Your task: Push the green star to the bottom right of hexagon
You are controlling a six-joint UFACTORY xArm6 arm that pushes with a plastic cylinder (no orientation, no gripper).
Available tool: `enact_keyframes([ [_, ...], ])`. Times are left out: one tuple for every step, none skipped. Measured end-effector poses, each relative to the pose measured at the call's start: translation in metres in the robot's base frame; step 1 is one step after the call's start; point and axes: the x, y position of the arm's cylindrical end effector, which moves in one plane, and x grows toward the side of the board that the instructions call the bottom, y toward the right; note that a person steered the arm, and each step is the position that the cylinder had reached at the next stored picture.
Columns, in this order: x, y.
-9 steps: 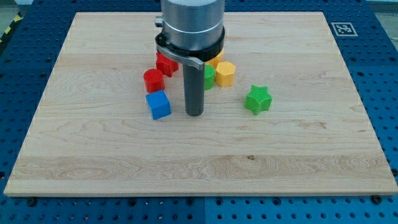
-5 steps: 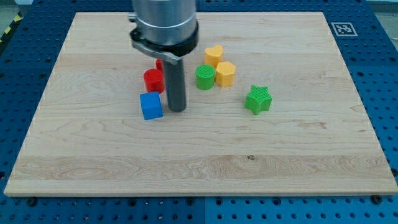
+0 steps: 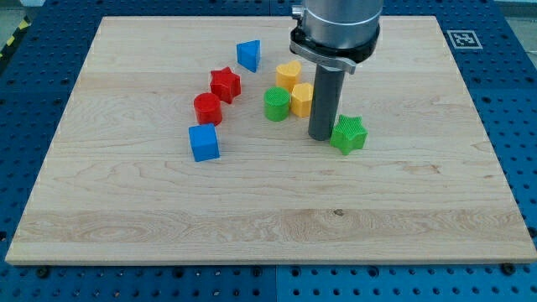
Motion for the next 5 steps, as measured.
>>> enact_keyframes([
  [-0.008,0.018],
  [-0.014,0.031],
  [-0.027,0.038],
  [-0.041,0.049],
  [-0.04,0.087],
])
